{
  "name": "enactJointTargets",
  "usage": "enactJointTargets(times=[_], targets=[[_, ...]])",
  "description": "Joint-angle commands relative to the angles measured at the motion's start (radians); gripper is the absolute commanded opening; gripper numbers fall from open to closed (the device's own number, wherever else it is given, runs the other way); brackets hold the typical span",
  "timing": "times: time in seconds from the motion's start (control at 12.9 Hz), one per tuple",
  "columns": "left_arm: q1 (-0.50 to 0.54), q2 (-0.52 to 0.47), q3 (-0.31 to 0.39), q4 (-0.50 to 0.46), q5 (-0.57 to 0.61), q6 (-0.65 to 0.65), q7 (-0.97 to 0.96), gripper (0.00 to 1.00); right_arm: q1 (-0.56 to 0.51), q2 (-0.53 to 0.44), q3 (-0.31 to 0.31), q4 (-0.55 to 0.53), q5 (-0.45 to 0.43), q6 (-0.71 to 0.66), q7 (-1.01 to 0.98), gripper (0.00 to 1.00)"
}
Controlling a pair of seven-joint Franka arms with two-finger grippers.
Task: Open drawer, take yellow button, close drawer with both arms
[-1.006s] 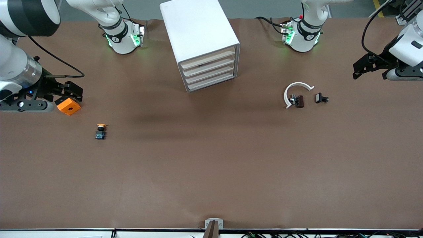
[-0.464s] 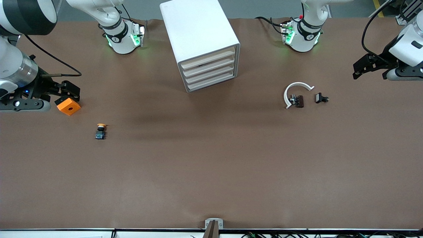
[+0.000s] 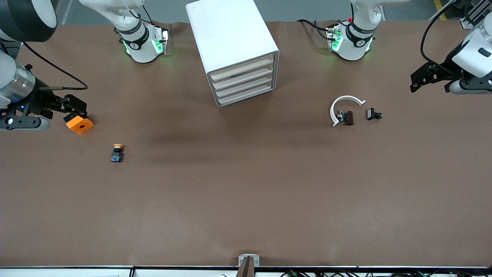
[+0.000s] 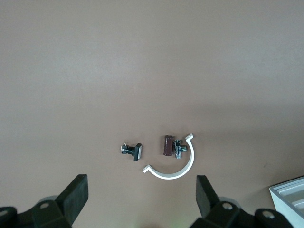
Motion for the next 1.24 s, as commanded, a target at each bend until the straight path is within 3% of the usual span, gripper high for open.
enactJointTargets(times=[0.0, 0.62, 0.77, 1.16], targets=[[0.008, -0.010, -0.003, -0.005, -0.010, 0.003, 0.018, 1.00, -0.025, -0.003, 0.028, 0.009, -0.008, -0.003, -0.008, 1.00], [0.001, -0.004, -0.006, -0.015, -0.008, -0.006, 0.020, 1.00, -0.018, -0.001, 0.026, 0.010, -0.003, -0.007, -0.007, 1.00], [0.001, -0.004, -0.007, -0.017, -0.007, -0.006, 0.020, 1.00, -0.023, -0.006, 0.023, 0.010, 0.032, -0.010, -0.008, 1.00], [0.001, -0.006, -0.007, -0.023, -0.007, -0.006, 0.020, 1.00, -0.104, -0.006, 0.014, 0.012, 0.066, -0.007, -0.086, 1.00]])
